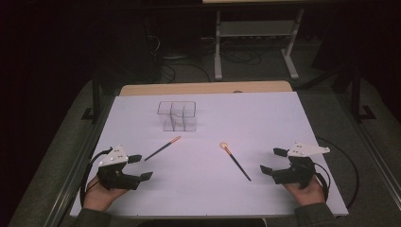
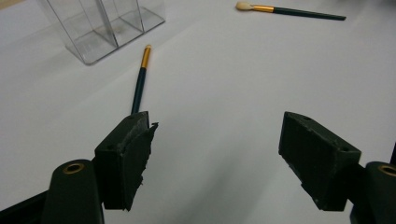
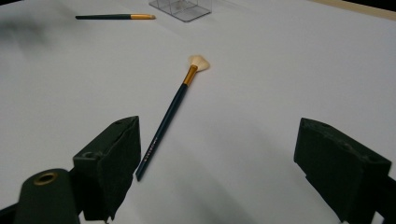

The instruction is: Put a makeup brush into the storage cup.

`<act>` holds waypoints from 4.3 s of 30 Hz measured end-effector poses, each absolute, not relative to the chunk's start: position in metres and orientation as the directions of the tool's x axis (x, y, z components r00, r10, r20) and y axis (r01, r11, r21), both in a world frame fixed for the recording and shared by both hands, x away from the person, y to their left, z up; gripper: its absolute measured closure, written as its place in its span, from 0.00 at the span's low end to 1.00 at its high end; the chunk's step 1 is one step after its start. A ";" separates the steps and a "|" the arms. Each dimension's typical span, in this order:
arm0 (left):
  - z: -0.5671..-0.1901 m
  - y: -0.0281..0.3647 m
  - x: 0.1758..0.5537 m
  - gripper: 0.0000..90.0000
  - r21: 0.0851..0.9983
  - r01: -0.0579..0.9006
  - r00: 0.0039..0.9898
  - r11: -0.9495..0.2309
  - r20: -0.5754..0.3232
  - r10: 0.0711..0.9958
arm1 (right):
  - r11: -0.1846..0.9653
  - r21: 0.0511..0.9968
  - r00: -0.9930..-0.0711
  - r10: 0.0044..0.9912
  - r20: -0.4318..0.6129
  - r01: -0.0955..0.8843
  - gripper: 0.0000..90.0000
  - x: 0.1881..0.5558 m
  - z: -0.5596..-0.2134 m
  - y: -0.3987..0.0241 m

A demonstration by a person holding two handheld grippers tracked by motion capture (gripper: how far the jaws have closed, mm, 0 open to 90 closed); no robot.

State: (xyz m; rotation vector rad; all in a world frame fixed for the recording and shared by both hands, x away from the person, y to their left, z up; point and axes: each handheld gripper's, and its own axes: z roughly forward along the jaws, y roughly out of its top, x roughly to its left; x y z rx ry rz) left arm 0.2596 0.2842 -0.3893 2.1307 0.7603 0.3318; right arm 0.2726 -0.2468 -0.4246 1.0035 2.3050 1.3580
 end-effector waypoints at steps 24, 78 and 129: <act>-0.379 0.277 0.315 0.37 0.719 0.447 0.792 -0.532 -0.042 0.609 | 0.326 0.851 -0.724 0.684 0.088 0.412 0.15 0.273 -0.421 -0.246; -0.421 0.236 0.398 0.77 0.486 0.585 0.772 -0.649 -0.087 0.630 | 0.366 0.836 -0.745 0.663 0.074 0.410 0.15 0.277 -0.421 -0.240; -0.418 0.211 0.404 0.93 0.344 0.595 0.773 -0.727 0.006 0.635 | 0.380 0.826 -0.745 0.664 0.071 0.417 0.15 0.277 -0.421 -0.236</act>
